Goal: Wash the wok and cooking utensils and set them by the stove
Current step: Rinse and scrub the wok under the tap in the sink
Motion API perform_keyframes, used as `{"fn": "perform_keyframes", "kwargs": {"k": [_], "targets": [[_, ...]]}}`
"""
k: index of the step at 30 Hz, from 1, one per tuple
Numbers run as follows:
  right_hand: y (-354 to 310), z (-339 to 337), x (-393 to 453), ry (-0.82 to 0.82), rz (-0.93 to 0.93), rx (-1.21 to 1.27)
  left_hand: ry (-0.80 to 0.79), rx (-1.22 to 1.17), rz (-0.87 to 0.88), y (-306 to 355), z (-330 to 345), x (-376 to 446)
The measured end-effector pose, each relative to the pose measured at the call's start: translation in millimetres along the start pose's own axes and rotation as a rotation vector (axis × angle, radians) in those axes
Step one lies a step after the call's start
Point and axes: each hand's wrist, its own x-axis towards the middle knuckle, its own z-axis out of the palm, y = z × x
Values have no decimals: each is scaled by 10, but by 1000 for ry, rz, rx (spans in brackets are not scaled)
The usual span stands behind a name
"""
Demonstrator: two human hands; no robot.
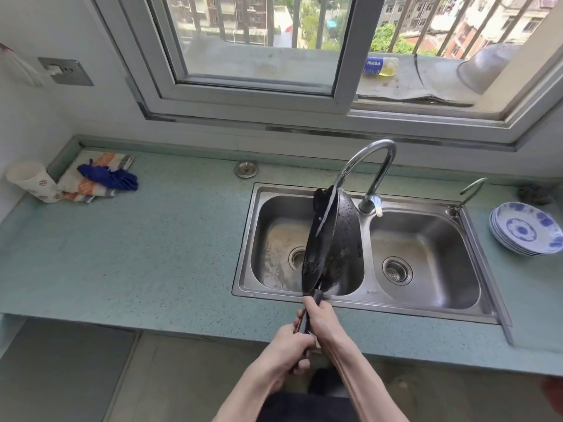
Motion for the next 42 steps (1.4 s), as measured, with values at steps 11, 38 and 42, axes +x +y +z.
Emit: {"fn": "perform_keyframes", "kwargs": {"k": [11,38,42], "targets": [[-103,-96,-68,83,-66,-68,-87,-186,60,-22,183,-8],[225,2,-80,245,-300,-399,-185,-15,44,-483,-148,372],[231,-25,26,233,-336,-444,-137,41,64,-506,-136,461]]}}
